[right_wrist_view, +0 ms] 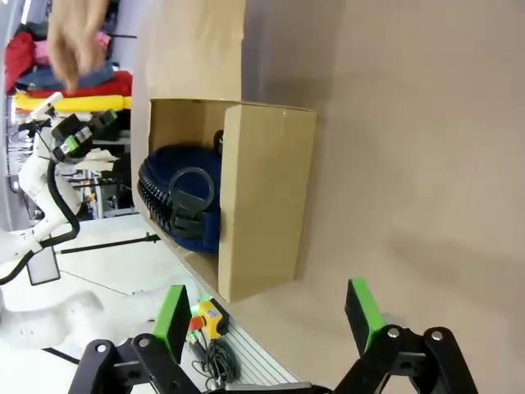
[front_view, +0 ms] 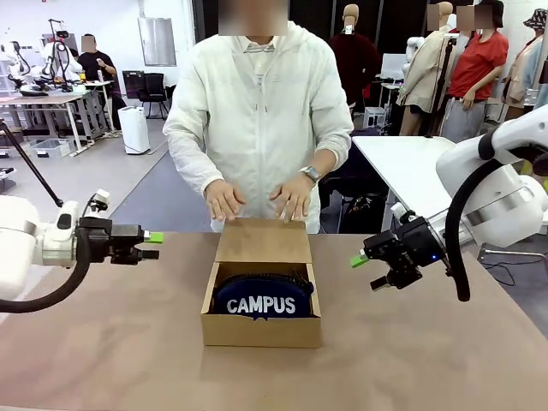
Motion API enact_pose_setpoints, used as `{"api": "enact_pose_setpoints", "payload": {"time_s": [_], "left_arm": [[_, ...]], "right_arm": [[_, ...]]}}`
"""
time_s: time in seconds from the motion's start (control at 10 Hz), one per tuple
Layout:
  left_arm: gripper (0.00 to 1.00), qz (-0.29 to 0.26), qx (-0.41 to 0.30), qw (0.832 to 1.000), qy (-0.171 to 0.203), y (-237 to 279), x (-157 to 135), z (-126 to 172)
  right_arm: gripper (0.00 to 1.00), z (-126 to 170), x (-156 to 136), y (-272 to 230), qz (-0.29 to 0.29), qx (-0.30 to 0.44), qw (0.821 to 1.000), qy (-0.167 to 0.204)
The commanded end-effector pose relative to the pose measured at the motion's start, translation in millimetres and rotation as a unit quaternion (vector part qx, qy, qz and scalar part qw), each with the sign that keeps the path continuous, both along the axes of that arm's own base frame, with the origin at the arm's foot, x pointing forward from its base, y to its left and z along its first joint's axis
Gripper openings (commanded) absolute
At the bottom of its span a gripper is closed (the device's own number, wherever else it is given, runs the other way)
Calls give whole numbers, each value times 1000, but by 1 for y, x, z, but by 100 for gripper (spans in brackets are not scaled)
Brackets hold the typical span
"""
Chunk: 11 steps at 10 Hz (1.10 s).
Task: Pack the items into the box.
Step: Close the Mailer Box.
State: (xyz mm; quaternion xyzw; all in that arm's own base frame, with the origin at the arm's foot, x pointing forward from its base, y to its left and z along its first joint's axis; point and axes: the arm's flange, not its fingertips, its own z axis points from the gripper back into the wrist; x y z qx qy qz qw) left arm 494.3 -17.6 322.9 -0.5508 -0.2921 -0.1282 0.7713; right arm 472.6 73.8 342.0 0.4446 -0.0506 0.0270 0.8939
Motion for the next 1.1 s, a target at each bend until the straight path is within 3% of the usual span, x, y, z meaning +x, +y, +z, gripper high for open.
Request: {"api": "enact_pose_setpoints", "payload": {"time_s": [0.0, 0.4, 0.5, 0.6, 0.8, 0.9, 1.0], "left_arm": [[100, -7, 38, 999, 28, 5, -24, 23], [100, -7, 38, 999, 28, 5, -24, 23], [100, -9, 35, 999, 23, 4, -20, 22], [100, -16, 36, 998, 43, -3, 15, 18], [100, 34, 14, 999, 22, -10, 76, -6], [100, 49, 7, 999, 12, -14, 101, -22], [100, 51, -36, 998, 3, -18, 122, -36]], "right_arm": [[100, 12, -17, -14, -13, -7, 1000, 3], [100, 7, -11, -14, -12, -2, 1000, -4], [100, 5, 11, -8, -61, 8, 998, 11], [100, 3, 48, 4, -58, 7, 998, -7], [100, -5, 99, 23, -101, -2, 994, -46], [100, -9, 120, 32, -121, 11, 991, -52], [100, -18, 139, 42, -114, 11, 993, -34]]}}
